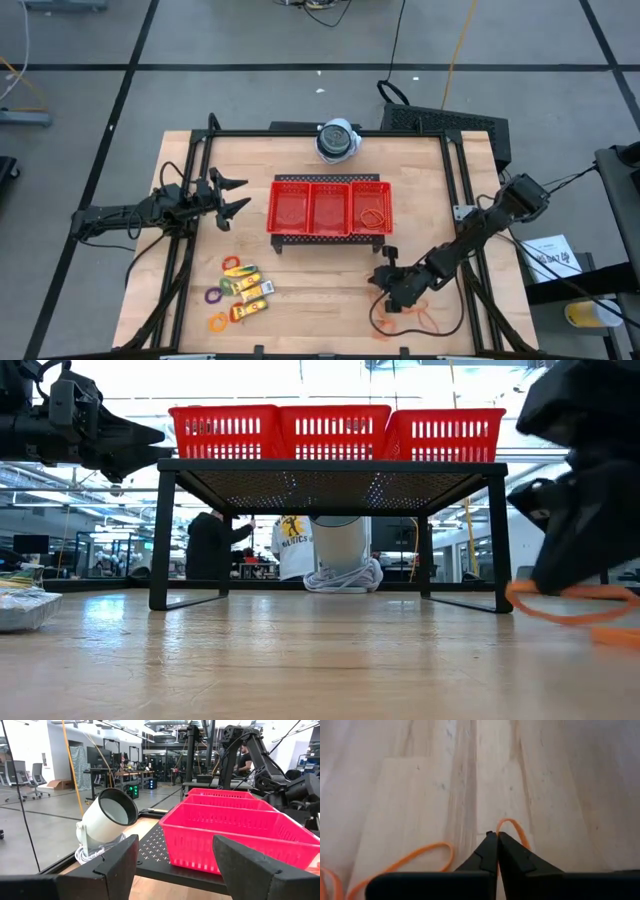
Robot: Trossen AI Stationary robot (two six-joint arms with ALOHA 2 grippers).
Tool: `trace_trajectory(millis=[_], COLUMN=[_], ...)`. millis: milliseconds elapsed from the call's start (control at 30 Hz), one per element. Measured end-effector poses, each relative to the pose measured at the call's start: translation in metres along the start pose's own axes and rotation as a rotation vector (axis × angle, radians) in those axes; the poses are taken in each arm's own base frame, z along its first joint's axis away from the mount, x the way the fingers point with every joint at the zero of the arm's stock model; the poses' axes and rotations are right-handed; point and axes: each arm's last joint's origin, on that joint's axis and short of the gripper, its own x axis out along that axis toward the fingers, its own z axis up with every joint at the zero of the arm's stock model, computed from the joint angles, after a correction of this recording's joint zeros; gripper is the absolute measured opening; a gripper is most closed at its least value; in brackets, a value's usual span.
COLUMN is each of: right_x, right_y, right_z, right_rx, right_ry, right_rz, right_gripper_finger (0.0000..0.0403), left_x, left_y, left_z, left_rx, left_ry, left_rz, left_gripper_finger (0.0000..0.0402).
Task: Pick & Place Office Desk Supplies
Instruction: Put the orange rubber band into the right red bin
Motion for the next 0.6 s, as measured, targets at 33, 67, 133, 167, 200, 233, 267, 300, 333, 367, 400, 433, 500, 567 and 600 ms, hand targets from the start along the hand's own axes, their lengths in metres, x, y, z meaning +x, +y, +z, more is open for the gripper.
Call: trace_trajectory(millis=[33,67,133,167,200,233,267,300,333,367,400,433,500,567,600], right_x=[-0.002,-0.004,-0.009,-0.011,-0.014,-0.016,-0.018,-0.021,-0.023,-0.026,-0.028,-0.03,-0.035,-0.041,-0.043], right_y=[0.0,0.0,-0.001,-0.001,0.0,-0.001,0.0,0.0,0.0,0.0,0.0,-0.001,-0.001,-0.002,-0.003], right_z=[0.002,0.004,0.008,0.01,0.012,0.014,0.016,0.019,0.022,0.024,0.025,0.027,0.03,0.034,0.036], right_rx=[0.006,0.011,0.021,0.028,0.035,0.039,0.047,0.057,0.064,0.067,0.072,0.077,0.088,0.101,0.105], right_ry=[-0.014,-0.024,-0.043,-0.054,-0.065,-0.075,-0.089,-0.108,-0.123,-0.133,-0.141,-0.151,-0.171,-0.195,-0.205], right_rz=[-0.001,0.005,0.016,0.022,0.03,0.039,0.046,0.056,0.065,0.071,0.076,0.082,0.094,0.107,0.113], right_gripper_finger=[0.0,0.0,0.0,0.0,0.0,0.0,0.0,0.0,0.0,0.0,0.0,0.0,0.0,0.0,0.0], left_x=[0.0,0.0,0.0,0.0,0.0,0.0,0.0,0.0,0.0,0.0,0.0,0.0,0.0,0.0,0.0], left_y=[0.0,0.0,0.0,0.0,0.0,0.0,0.0,0.0,0.0,0.0,0.0,0.0,0.0,0.0,0.0], left_z=[0.0,0.0,0.0,0.0,0.0,0.0,0.0,0.0,0.0,0.0,0.0,0.0,0.0,0.0,0.0], left_rx=[0.0,0.0,0.0,0.0,0.0,0.0,0.0,0.0,0.0,0.0,0.0,0.0,0.0,0.0,0.0], left_ry=[0.0,0.0,0.0,0.0,0.0,0.0,0.0,0.0,0.0,0.0,0.0,0.0,0.0,0.0,0.0], left_rz=[0.0,0.0,0.0,0.0,0.0,0.0,0.0,0.0,0.0,0.0,0.0,0.0,0.0,0.0,0.0], left_gripper_finger=[0.0267,0.0267,0.0267,0.0267,0.0267,0.0267,0.0267,0.0267,0.0267,0.0267,0.0267,0.0267,0.0267,0.0267,0.0267])
